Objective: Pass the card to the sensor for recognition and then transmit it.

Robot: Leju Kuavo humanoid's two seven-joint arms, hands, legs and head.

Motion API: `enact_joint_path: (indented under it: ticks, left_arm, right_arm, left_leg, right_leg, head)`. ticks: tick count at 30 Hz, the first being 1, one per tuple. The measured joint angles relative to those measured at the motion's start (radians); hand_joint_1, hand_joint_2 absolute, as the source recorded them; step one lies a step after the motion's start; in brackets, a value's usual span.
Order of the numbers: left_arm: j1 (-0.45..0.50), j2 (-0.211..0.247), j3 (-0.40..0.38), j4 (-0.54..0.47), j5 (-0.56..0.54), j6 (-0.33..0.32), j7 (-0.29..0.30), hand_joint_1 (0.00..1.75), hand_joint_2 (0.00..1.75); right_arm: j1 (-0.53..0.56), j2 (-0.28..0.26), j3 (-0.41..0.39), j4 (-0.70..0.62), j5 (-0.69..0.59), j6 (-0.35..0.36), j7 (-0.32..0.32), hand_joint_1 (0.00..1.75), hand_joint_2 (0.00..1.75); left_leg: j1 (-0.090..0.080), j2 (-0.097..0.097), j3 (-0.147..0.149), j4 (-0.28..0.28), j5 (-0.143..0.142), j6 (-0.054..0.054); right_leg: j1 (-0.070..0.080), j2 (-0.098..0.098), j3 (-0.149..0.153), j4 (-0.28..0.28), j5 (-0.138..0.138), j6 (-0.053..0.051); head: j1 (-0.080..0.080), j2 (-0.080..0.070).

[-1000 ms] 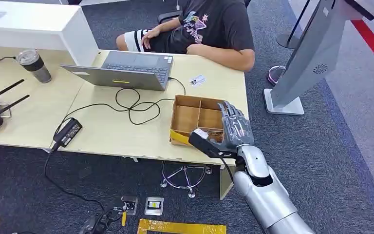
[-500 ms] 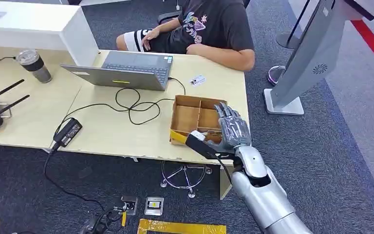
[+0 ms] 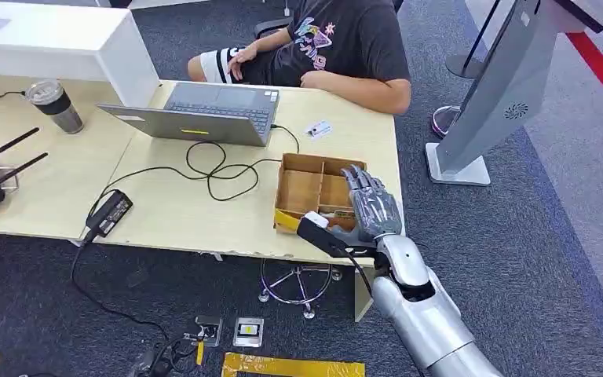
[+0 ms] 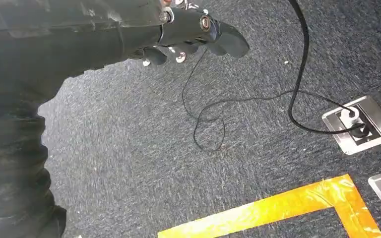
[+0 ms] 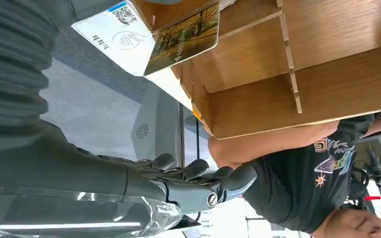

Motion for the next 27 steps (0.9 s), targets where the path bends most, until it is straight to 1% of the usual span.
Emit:
enact_joint_path:
  ticks: [3, 4, 5, 7, 8, 9, 10, 21, 27]
  left_arm:
    - [0.000, 0.000, 0.000, 0.000, -0.006, -0.003, 0.000, 0.00, 1.75]
    - [0.000, 0.000, 0.000, 0.000, -0.008, -0.005, 0.000, 0.00, 1.75]
    - [-0.001, 0.000, 0.000, 0.000, -0.011, -0.008, 0.000, 0.00, 1.75]
    - [-0.001, 0.000, 0.000, 0.000, -0.015, -0.011, 0.000, 0.00, 1.75]
    - [-0.002, 0.000, 0.000, 0.000, -0.015, -0.011, 0.000, 0.00, 1.75]
    - [-0.002, 0.000, 0.000, 0.000, -0.015, -0.011, 0.000, 0.00, 1.75]
    - [-0.002, 0.000, 0.000, 0.000, -0.015, -0.011, 0.000, 0.00, 1.75]
    - [-0.002, 0.001, 0.000, 0.000, -0.015, -0.011, 0.000, 0.00, 1.75]
    - [-0.002, 0.001, 0.000, 0.000, -0.015, -0.011, 0.000, 0.00, 1.75]
  right_arm:
    - [0.000, 0.003, 0.000, 0.000, 0.000, 0.000, -0.002, 0.21, 1.75]
    - [0.000, 0.003, 0.000, 0.000, 0.000, 0.001, -0.002, 0.26, 1.75]
    - [-0.001, 0.009, 0.000, 0.000, 0.000, 0.011, -0.006, 0.52, 1.75]
    - [-0.002, 0.011, 0.000, 0.002, -0.006, 0.013, -0.013, 0.58, 1.75]
    - [-0.003, 0.011, 0.000, 0.003, -0.006, 0.013, -0.015, 0.52, 1.75]
    - [-0.004, 0.011, 0.000, 0.005, -0.006, 0.013, -0.016, 0.52, 1.75]
    - [-0.004, 0.011, 0.000, 0.008, -0.006, 0.014, -0.018, 0.49, 1.75]
    - [-0.016, 0.014, 0.000, 0.026, -0.011, 0.015, -0.018, 0.58, 1.75]
    - [-0.022, 0.016, 0.000, 0.034, -0.008, 0.016, -0.016, 0.58, 1.75]
  left_leg:
    - [0.000, 0.000, 0.000, 0.000, 0.000, 0.000]
    - [0.000, 0.000, 0.000, 0.000, 0.000, 0.000]
    - [0.000, 0.000, 0.000, 0.000, 0.000, 0.000]
    - [0.000, 0.000, 0.000, 0.000, 0.000, 0.000]
    - [0.000, 0.000, 0.000, 0.000, 0.000, 0.000]
    - [0.000, 0.000, 0.000, 0.000, 0.000, 0.000]
    - [0.000, 0.000, 0.000, 0.000, 0.000, 0.000]
    - [0.000, 0.000, 0.000, 0.000, 0.000, 0.000]
    - [0.000, 0.000, 0.000, 0.000, 0.000, 0.000]
  right_leg:
    - [0.000, 0.000, 0.000, 0.000, 0.000, 0.000]
    - [0.000, 0.000, 0.000, 0.000, 0.000, 0.000]
    - [0.000, 0.000, 0.000, 0.000, 0.000, 0.000]
    - [0.000, 0.000, 0.000, 0.000, 0.000, 0.000]
    - [0.000, 0.000, 0.000, 0.000, 0.000, 0.000]
    - [0.000, 0.000, 0.000, 0.000, 0.000, 0.000]
    - [0.000, 0.000, 0.000, 0.000, 0.000, 0.000]
    - [0.000, 0.000, 0.000, 0.000, 0.000, 0.000]
    - [0.000, 0.000, 0.000, 0.000, 0.000, 0.000]
  head:
    - [0.000, 0.000]
    - [0.000, 0.000]
    - [0.000, 0.000]
    - [0.000, 0.000]
    - [0.000, 0.000]
    - [0.000, 0.000]
    - [0.000, 0.000]
    - [0.000, 0.000]
    - [0.000, 0.000]
